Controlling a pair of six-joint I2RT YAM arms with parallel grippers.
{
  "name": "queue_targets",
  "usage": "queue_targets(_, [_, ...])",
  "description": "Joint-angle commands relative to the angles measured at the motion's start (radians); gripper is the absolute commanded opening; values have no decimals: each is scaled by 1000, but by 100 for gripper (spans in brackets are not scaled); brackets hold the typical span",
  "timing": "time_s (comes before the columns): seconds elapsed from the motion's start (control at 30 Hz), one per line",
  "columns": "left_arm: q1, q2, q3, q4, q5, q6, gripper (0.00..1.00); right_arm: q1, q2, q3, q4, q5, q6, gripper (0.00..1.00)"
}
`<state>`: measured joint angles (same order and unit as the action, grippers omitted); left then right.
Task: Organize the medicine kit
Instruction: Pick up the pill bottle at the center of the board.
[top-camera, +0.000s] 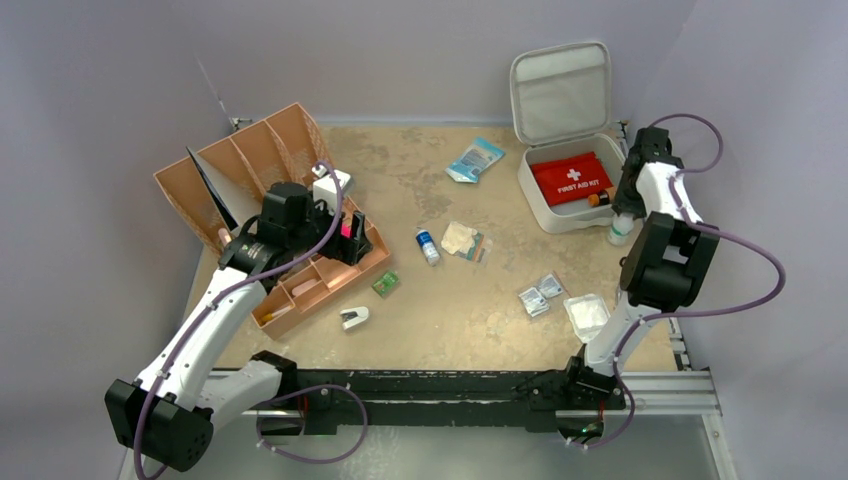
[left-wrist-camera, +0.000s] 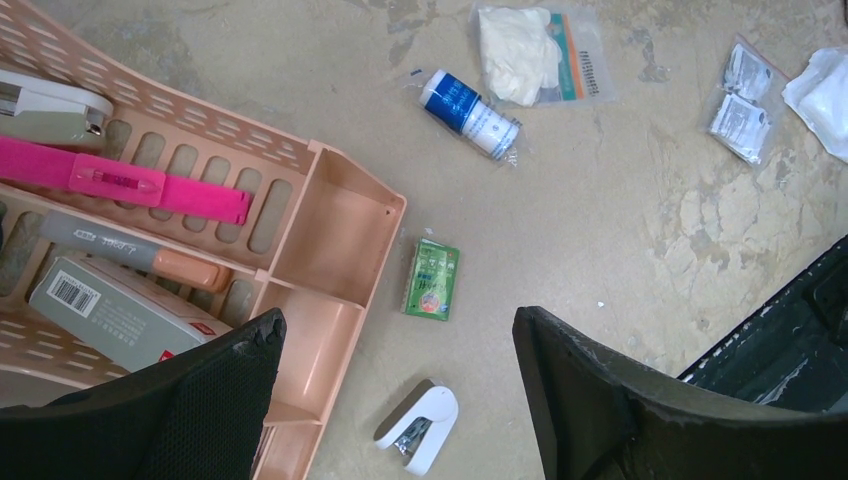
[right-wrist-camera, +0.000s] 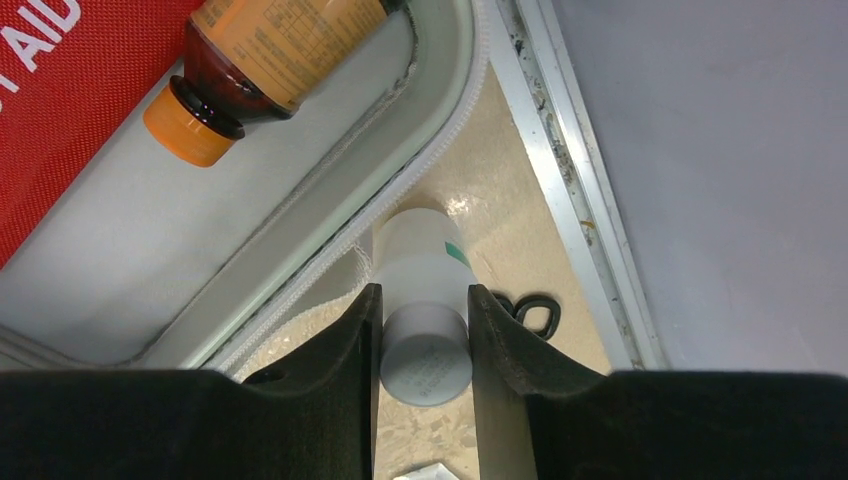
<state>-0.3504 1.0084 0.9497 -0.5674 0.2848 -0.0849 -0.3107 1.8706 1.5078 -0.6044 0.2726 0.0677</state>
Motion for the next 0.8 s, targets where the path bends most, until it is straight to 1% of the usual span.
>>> queue_targets(0.0, [-7, -10, 5, 14, 33, 10, 82, 2, -103, 93, -49, 80, -11, 12])
queue_targets(0.13, [-8, -13, 4, 14, 34, 9, 82, 18, -158, 93, -42, 153, 1, 11])
queue_targets(0.2, [-10, -8, 5, 15, 35, 8, 82, 23, -185, 68, -17, 156, 11, 11])
queue_targets(0.3, [-14, -4, 6, 15, 35, 10, 82, 46, -197, 73, -27, 166, 22, 11])
queue_targets(0.53, [-15, 3, 9, 14, 34, 10, 82, 192, -201, 147, -33, 249, -1, 11])
queue_targets(0.63, [-15, 5, 11, 11, 29, 12, 82, 249, -177, 202, -27, 259, -17, 11])
queue_targets(0.77, [-15, 5, 13, 8, 17, 15, 82, 302, -140, 230, 27, 239, -61, 11])
